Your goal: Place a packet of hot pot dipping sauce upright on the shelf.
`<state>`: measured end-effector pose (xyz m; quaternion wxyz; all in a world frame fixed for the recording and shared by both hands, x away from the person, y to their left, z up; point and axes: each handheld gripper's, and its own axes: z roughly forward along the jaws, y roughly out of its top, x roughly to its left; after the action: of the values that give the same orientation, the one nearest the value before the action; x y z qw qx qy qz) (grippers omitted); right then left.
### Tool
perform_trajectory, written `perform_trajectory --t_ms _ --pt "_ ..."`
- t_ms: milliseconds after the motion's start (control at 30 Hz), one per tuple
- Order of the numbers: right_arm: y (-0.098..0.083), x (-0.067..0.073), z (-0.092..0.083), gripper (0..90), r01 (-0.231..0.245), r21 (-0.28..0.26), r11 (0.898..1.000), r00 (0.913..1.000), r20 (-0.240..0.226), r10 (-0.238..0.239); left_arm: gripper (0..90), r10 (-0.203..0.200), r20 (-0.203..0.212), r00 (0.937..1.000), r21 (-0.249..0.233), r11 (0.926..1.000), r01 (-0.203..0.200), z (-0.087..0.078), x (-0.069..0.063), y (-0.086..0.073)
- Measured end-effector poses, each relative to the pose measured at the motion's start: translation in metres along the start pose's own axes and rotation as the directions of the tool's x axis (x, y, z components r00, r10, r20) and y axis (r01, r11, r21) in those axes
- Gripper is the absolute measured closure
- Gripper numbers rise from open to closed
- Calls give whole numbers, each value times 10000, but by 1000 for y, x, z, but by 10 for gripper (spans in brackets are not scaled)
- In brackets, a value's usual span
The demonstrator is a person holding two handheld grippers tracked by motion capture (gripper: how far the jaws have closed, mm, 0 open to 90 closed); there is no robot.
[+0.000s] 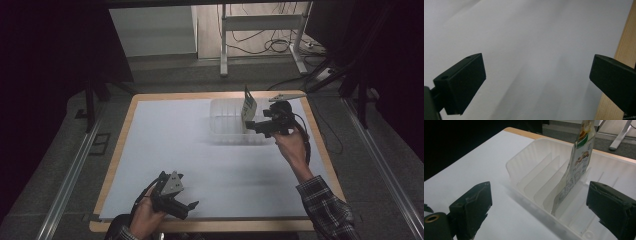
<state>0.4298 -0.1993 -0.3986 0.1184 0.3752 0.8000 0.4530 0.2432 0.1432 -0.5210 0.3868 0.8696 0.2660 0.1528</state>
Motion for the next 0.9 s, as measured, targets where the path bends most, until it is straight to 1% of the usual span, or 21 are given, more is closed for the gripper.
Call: perform_trajectory --t_ms 133,367,533,833,900 --pt "-3 4 -2 66 297 75 9995 9995 55 -297 2 -24 -60 10000 -17 10000 24 0 0 0" --pt "-10 11 -5 66 633 149 9979 9980 24 -634 2 -67 -88 9999 -45 10000 66 -1 0 0" --pt "-15 14 -7 66 721 105 9973 9974 -43 -721 2 -82 -100 9999 -55 10000 82 -1 0 0" --pt "-26 15 -8 63 824 225 9963 9965 -143 -821 2 -96 -128 9999 -100 9999 95 -1 0 0" --pt "-28 16 -9 59 874 251 9959 9960 -228 -868 2 -90 -111 9999 -102 9999 89 -1 0 1"
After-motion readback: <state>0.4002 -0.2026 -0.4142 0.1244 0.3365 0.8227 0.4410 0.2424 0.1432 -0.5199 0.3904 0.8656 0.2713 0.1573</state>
